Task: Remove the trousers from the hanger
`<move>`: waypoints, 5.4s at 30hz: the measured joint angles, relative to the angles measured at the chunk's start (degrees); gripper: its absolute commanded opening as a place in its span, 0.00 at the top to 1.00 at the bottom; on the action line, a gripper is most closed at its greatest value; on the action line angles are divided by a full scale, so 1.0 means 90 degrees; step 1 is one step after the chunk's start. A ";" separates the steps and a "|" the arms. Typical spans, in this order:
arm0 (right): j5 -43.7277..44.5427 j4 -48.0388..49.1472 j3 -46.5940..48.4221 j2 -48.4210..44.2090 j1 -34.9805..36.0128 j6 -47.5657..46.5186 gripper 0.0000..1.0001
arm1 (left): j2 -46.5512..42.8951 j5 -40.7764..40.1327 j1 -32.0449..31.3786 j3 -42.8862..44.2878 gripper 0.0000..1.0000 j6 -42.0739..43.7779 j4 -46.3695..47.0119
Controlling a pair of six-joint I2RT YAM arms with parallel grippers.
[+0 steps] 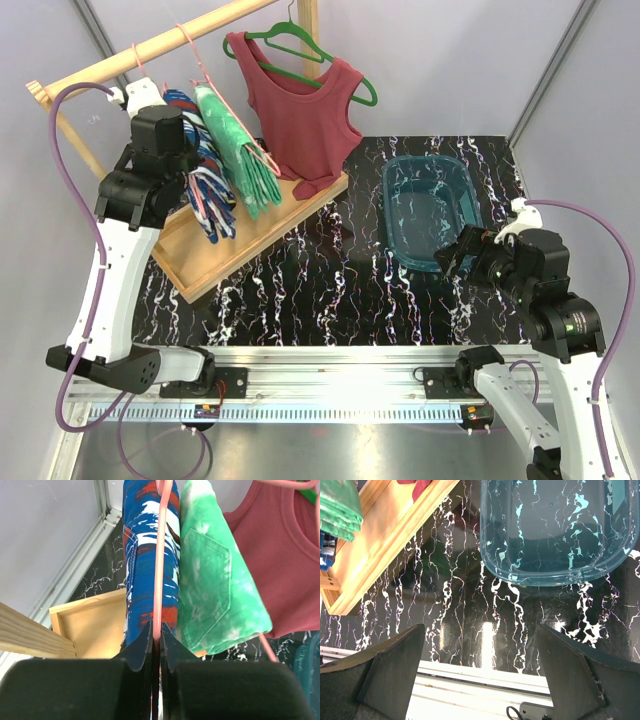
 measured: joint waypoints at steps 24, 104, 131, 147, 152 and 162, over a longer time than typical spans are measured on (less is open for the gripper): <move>-0.0153 0.0172 -0.0063 -0.0007 0.0000 0.0039 0.01 | 0.0617 0.0199 -0.0313 0.2159 1.00 0.0498 -0.1231; 0.1943 0.2081 0.1217 0.2152 0.4799 -0.1438 0.01 | -0.1217 0.2246 -0.4388 -0.1994 1.00 -0.1855 0.2637; 0.3801 0.6178 -0.1107 0.1965 0.5549 -0.2742 0.03 | -0.0015 -0.0631 -0.5450 -0.0772 1.00 -0.3152 0.3395; 0.4061 0.7191 -0.1059 0.2363 0.5559 -0.3101 0.04 | 0.0117 -0.0799 -0.5537 -0.0576 1.00 -0.3405 0.3461; 0.4129 0.7082 -0.1061 0.2113 0.5561 -0.3303 0.05 | 0.0253 -0.0806 -0.5549 -0.0379 1.00 -0.3402 0.3446; 0.4206 0.6958 -0.0857 0.2093 0.5561 -0.3585 0.06 | 0.0274 -0.0826 -0.5557 -0.0170 1.00 -0.3407 0.3385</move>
